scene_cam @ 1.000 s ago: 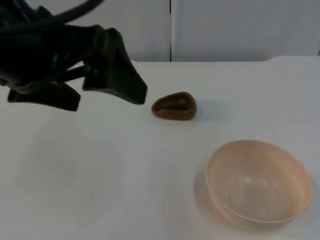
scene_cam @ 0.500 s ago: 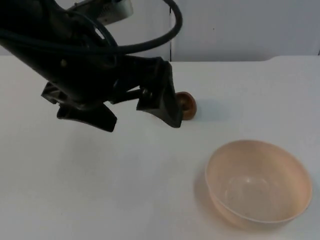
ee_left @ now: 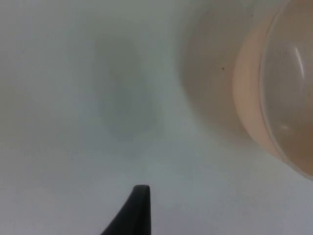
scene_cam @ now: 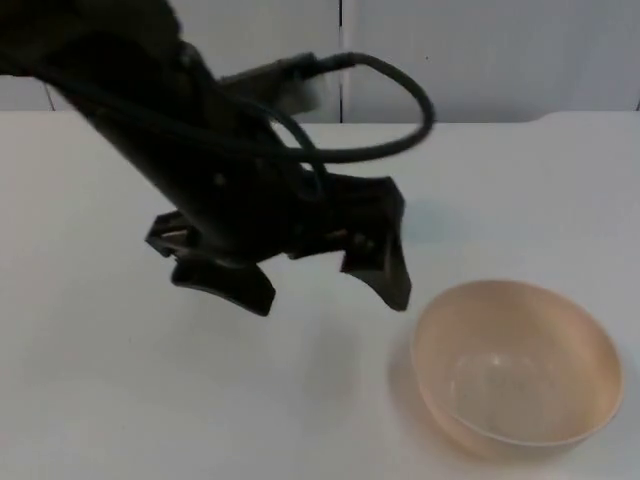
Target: Pick up the bowl with the left hand and pour the coffee beans from the cup into the bowl with the right hand.
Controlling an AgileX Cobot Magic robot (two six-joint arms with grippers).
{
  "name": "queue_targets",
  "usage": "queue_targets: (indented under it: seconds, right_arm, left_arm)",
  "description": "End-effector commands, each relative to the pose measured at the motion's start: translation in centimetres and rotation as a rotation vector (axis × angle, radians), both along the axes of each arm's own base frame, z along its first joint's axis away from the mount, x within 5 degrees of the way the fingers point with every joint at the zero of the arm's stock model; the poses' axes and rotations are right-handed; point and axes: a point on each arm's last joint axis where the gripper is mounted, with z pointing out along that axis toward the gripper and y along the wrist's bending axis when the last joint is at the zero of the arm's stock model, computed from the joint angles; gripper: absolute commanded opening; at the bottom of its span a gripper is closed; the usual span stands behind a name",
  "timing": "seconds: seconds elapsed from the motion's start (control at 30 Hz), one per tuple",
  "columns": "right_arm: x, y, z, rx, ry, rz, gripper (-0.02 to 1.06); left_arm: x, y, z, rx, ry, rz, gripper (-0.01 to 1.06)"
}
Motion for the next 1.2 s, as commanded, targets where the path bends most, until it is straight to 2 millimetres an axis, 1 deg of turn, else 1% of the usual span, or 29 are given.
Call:
queue_targets:
  seconds: [0.0, 0.07, 0.1, 0.23, 0.27, 0.37, 0.53, 0.6, 0.73, 0.97, 1.13, 1.17]
  right_arm:
    - [0.0, 0.0, 0.0, -0.007, -0.007, -0.009, 1.05]
    - [0.0, 0.0, 0.0, -0.007, -0.007, -0.009, 1.05]
    - [0.0, 0.0, 0.0, -0.007, -0.007, -0.009, 1.05]
    - [0.0, 0.0, 0.0, -0.007, -0.007, -0.009, 1.05]
    - [0.0, 0.0, 0.0, -0.007, -0.007, -0.009, 1.05]
    - [0.0, 0.0, 0.0, -0.007, -0.007, -0.009, 1.05]
    - [0.0, 0.0, 0.0, -0.007, -0.007, -0.009, 1.05]
    - [0.0, 0.0, 0.0, -0.007, -0.007, -0.009, 1.05]
    - [0.0, 0.0, 0.0, -0.007, -0.007, -0.009, 1.05]
    - [0.0, 0.0, 0.0, -0.007, -0.007, -0.009, 1.05]
    - [0.0, 0.0, 0.0, -0.007, -0.007, -0.009, 1.05]
    - [0.0, 0.0, 0.0, -0.007, -0.007, -0.009, 1.05]
  left_arm:
    - [0.2, -0.8, -0.5, 0.049, 0.006, -0.001, 0.99]
    - [0.6, -1.8, -1.2, 0.093, 0.0, -0.009, 0.99]
    - [0.6, -1.8, -1.2, 0.093, 0.0, -0.009, 0.99]
    - [1.1, -3.2, -2.8, 0.109, 0.039, 0.027, 0.99]
    - [1.2, -3.3, -3.3, 0.118, 0.055, 0.039, 0.99]
    - [1.2, -3.3, -3.7, 0.119, 0.072, 0.06, 0.99]
    - [1.3, -3.4, -4.2, 0.115, 0.084, 0.076, 0.94]
    - [1.3, -3.5, -4.3, 0.108, 0.086, 0.086, 0.94]
    - [1.5, -3.9, -4.2, 0.065, 0.089, 0.126, 0.94]
    - [1.7, -4.1, -4.2, 0.042, 0.06, 0.129, 0.94]
    - [1.7, -4.4, -5.9, 0.057, 0.086, 0.138, 0.94]
    - [1.7, -4.4, -5.9, 0.057, 0.086, 0.138, 0.94]
